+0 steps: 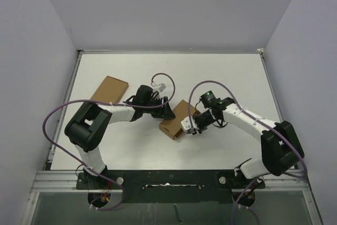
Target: Fold the paper box
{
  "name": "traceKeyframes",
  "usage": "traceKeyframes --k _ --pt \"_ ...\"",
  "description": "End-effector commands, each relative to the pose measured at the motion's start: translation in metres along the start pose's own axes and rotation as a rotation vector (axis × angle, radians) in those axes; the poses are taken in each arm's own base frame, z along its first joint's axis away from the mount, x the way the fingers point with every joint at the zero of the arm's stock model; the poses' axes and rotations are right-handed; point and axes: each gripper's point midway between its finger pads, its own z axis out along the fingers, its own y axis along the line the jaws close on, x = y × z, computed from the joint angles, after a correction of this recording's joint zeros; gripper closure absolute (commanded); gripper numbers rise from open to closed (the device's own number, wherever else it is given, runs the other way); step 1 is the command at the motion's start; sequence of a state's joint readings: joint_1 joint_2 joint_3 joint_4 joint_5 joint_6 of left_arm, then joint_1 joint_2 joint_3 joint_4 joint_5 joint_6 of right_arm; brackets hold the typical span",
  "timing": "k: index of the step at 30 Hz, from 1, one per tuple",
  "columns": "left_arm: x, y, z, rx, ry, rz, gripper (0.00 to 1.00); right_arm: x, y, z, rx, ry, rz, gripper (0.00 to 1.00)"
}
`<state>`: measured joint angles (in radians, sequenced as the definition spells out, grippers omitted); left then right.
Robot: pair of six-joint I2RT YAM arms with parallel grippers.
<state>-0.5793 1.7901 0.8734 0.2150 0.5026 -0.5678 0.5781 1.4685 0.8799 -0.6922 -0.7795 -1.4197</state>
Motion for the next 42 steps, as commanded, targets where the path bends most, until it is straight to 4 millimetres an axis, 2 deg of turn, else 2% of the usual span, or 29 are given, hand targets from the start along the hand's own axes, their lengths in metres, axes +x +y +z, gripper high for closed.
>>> traceKeyframes --k 1,4,7,10,15,20,25,32,42 --pt "-0.010 -0.004 -0.009 -0.011 -0.054 0.014 0.51 -0.005 -0.015 -0.054 0.163 -0.095 0.092 0.78" --pt "-0.011 -0.006 -0.009 0.003 -0.069 0.019 0.51 0.039 -0.026 -0.087 0.304 -0.012 0.224 0.75" --pt "-0.012 -0.009 -0.008 0.026 -0.081 0.029 0.51 0.077 -0.025 -0.107 0.380 0.032 0.371 0.74" --pt "-0.015 -0.013 -0.007 0.053 -0.090 0.050 0.51 0.102 -0.023 -0.107 0.395 0.076 0.464 0.74" --pt "-0.015 -0.018 -0.005 0.082 -0.086 0.067 0.51 0.124 -0.027 -0.090 0.362 0.155 0.533 0.83" --pt "-0.010 -0.020 -0.004 0.099 -0.071 0.073 0.51 0.136 -0.033 -0.077 0.349 0.207 0.580 0.88" --pt "-0.008 -0.022 -0.002 0.114 -0.062 0.077 0.52 0.138 -0.043 -0.071 0.375 0.250 0.564 0.92" --pt "-0.007 -0.027 0.000 0.122 -0.057 0.081 0.52 0.126 -0.049 -0.062 0.353 0.230 0.542 1.00" --pt "0.000 -0.039 0.008 0.148 -0.023 0.106 0.52 0.112 -0.060 -0.053 0.363 0.205 0.538 1.00"
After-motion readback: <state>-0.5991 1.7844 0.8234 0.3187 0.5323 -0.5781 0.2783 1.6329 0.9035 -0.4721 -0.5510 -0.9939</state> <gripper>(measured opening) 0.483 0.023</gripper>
